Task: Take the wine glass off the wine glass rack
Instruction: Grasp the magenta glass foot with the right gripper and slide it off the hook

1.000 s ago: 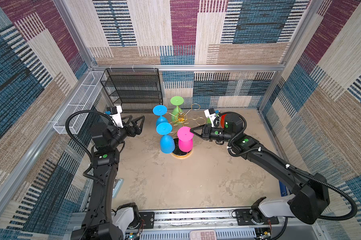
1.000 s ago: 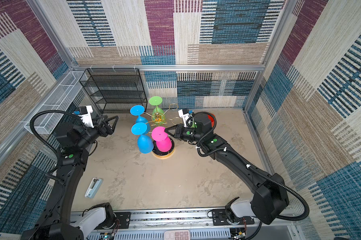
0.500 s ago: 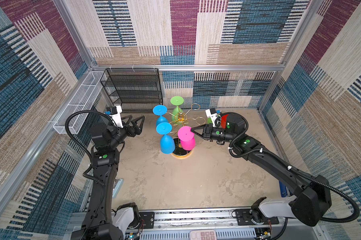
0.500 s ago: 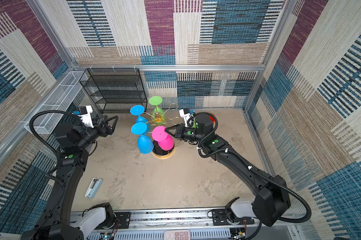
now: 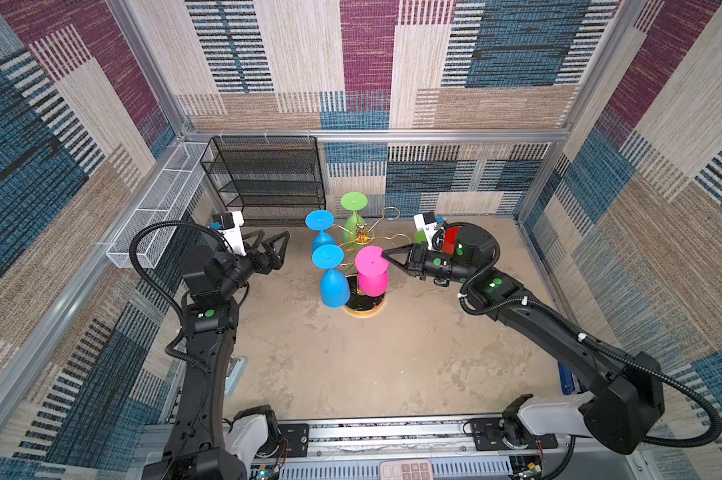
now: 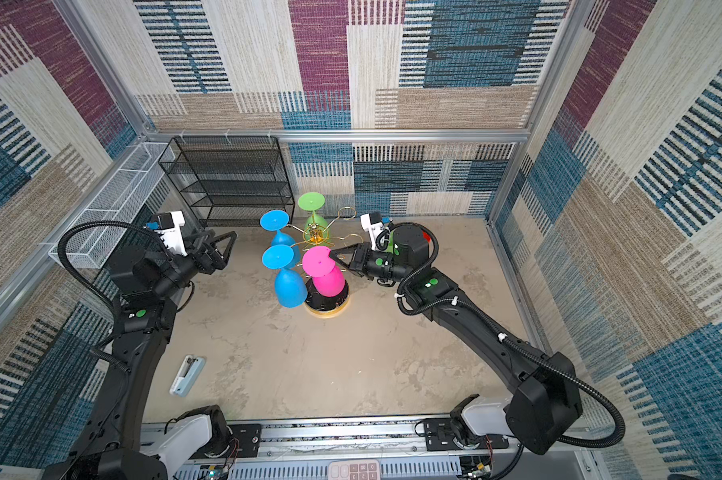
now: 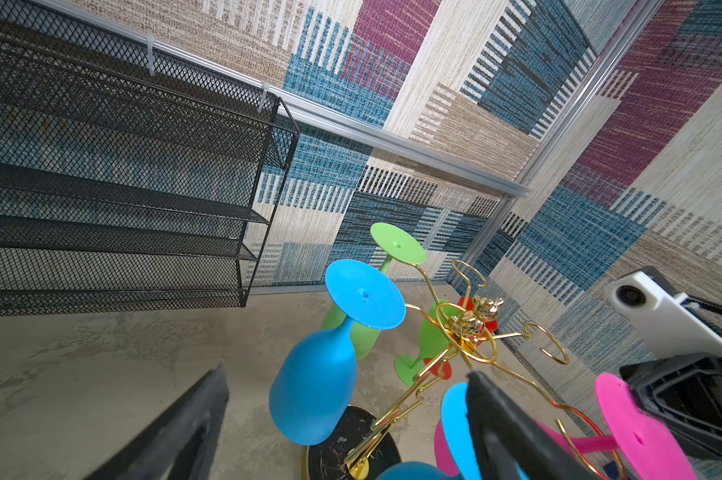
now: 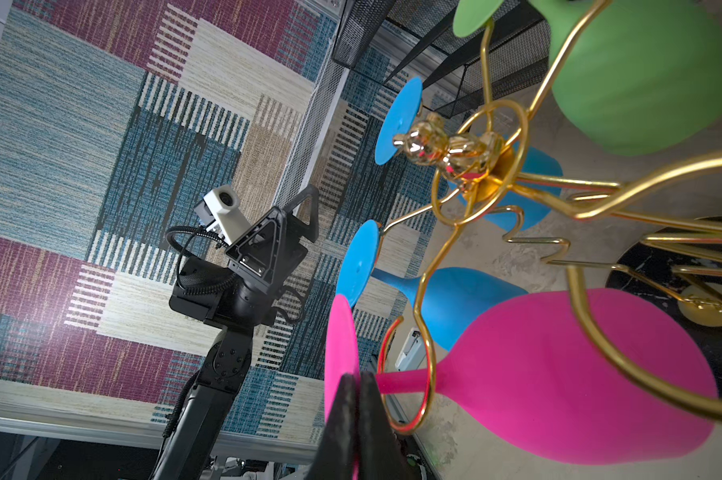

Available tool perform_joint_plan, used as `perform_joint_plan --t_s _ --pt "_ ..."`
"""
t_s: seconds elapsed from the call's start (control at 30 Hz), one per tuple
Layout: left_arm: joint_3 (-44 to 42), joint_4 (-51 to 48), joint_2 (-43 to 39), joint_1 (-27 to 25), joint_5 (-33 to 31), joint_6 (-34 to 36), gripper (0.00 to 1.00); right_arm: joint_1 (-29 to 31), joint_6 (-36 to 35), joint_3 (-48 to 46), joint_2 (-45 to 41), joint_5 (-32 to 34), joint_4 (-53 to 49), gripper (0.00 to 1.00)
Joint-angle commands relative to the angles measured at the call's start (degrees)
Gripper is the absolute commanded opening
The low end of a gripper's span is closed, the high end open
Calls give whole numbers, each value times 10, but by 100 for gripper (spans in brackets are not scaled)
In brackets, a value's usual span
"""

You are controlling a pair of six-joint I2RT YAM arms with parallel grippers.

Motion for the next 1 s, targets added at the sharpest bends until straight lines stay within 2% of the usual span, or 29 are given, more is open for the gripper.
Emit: perform_joint_plan --t_s 0.0,0.67,0.97 --pt "-1 16 -3 1 7 -5 91 1 11 3 0 8 42 0" --pt "-2 17 -6 1 6 -5 91 5 17 28 31 28 66 0" --pt "-2 17 -6 1 6 -4 91 15 -5 59 48 58 39 0"
